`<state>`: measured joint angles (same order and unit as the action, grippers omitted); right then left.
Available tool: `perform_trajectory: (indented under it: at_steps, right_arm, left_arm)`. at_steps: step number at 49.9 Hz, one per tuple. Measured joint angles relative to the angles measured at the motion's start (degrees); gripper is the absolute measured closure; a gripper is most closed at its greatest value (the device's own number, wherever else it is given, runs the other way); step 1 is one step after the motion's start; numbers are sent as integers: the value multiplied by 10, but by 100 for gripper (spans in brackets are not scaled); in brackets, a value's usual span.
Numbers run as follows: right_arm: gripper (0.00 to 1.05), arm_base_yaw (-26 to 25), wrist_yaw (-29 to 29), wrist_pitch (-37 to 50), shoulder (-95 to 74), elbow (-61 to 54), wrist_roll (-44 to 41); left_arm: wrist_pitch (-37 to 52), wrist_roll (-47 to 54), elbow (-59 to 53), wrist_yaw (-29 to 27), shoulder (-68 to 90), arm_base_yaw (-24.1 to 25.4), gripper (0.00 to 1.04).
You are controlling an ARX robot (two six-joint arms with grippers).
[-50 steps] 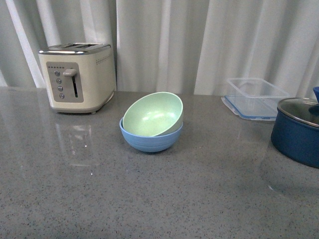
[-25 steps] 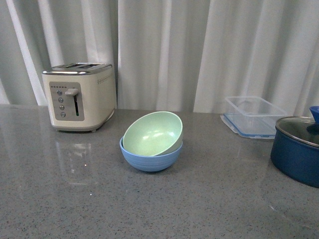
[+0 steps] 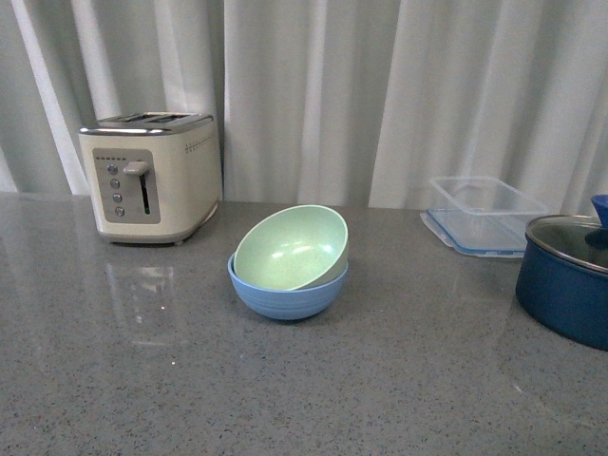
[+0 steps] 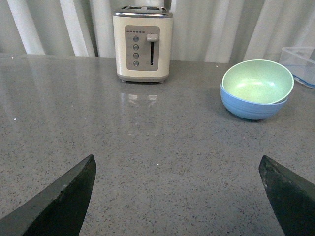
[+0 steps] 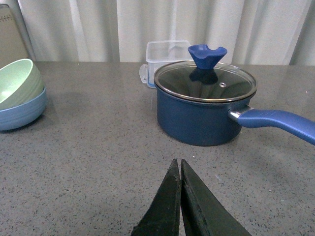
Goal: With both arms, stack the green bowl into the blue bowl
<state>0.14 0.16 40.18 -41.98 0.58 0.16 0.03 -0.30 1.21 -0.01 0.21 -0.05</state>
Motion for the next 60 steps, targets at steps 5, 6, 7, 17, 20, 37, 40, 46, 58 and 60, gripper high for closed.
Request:
perform_trajectory:
  at_steps: [5, 6, 7, 17, 20, 37, 40, 46, 58, 60]
  right_arm:
    - [104, 0, 0, -40, 48, 0, 0]
    - [104, 0, 0, -47, 56, 0, 0]
    - [104, 0, -1, -58, 68, -1, 0]
    - [104, 0, -1, -137, 153, -3, 0]
    - [104, 0, -1, -155, 173, -3, 0]
    - [104, 0, -1, -240, 260, -3, 0]
    - [104, 0, -1, -249, 269, -3, 0]
    - [104, 0, -1, -267, 287, -3, 0]
    - [104, 0, -1, -310, 329, -3, 0]
    - [104, 0, -1, -365, 369, -3, 0]
  left_arm:
    - [0, 0, 0, 0, 0, 0, 7]
    - [0, 0, 0, 0, 0, 0, 7]
    - [0, 0, 0, 0, 0, 0, 7]
    - [0, 0, 0, 0, 0, 0, 7]
    - [0, 0, 0, 0, 0, 0, 7]
    - [0, 0, 0, 0, 0, 0, 7]
    - [0, 0, 0, 0, 0, 0, 7]
    - [0, 0, 0, 0, 0, 0, 7]
    - [0, 0, 0, 0, 0, 0, 7]
    - [0, 0, 0, 0, 0, 0, 7]
